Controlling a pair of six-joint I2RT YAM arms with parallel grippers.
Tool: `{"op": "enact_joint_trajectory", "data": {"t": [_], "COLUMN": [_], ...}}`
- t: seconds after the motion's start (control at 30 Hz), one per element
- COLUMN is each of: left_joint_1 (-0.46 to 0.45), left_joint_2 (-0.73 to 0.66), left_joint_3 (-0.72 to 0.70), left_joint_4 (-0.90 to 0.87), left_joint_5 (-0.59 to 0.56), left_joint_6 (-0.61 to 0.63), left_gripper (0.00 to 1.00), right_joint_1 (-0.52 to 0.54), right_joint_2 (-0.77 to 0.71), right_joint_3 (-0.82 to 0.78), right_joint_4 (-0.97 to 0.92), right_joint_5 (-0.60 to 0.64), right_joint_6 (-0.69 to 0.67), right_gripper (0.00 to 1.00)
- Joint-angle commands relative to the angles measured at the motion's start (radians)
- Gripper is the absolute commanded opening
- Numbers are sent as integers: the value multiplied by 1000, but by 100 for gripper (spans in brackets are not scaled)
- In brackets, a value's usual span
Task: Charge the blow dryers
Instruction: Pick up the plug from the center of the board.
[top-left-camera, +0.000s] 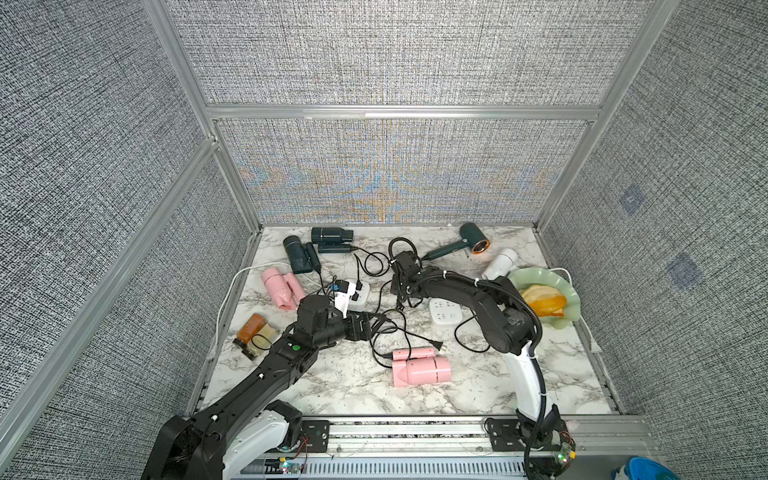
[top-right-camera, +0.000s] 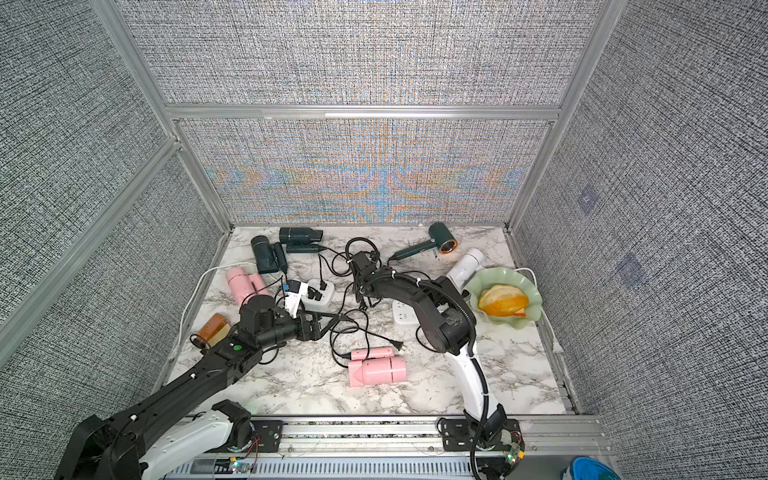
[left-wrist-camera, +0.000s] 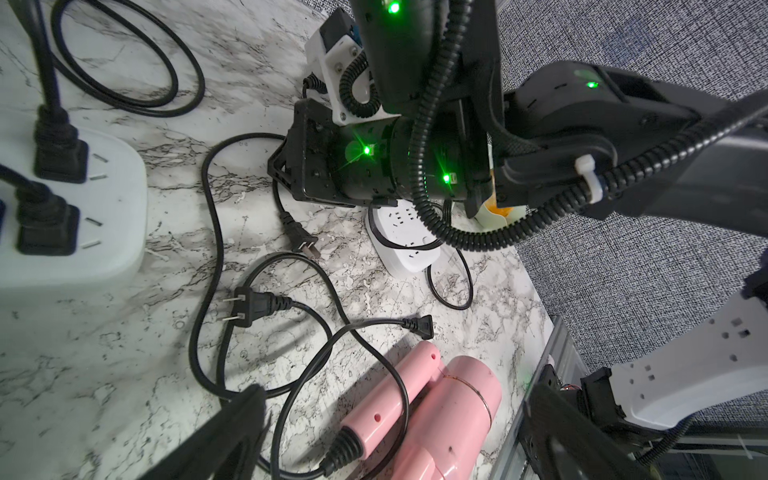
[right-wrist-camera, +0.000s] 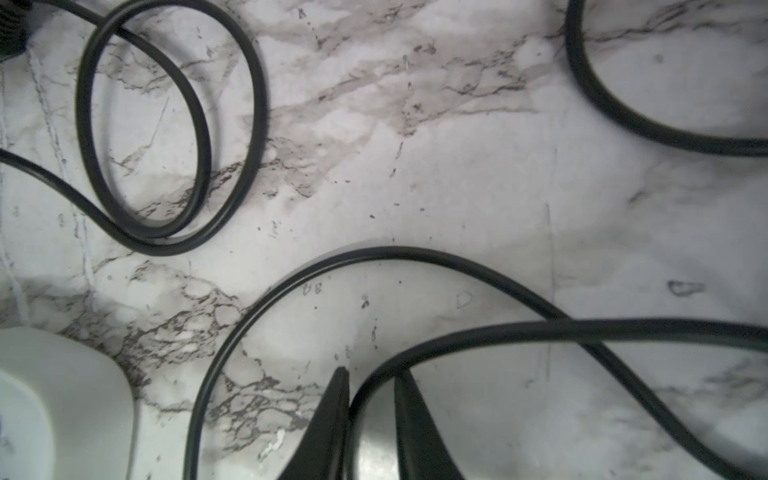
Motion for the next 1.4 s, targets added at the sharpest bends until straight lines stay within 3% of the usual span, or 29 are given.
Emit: {"op": "enact_joint_trajectory", "data": {"t": [0.0,0.17,0.37,0.83,1.37], "left_joint_1": [0,0,0,-15,-91], "left_joint_2": [-2,-1,-1,38,285], "left_joint_3": [-2,-3,-2,-2,75], "left_joint_4": [30,37,40,139,489], "left_joint_5": [-2,-3,1,70,182], "left_joint_6": [16,13,5,-4,-116], "left_gripper": [100,99,99,99,73], "right_joint_1": [3,10,17,17,-19], "right_joint_2": [10,-15,-80,-465,-846], "right_joint_3": [0,-14,-65,-357,-636], "right_joint_4": [-123,-104,-52,161,336], "right_joint_5": [40,40,33,-58,-347], "right_joint_6": [13,-12,-35,-146,-108], "right_gripper": [15,6,5,5,4]}}
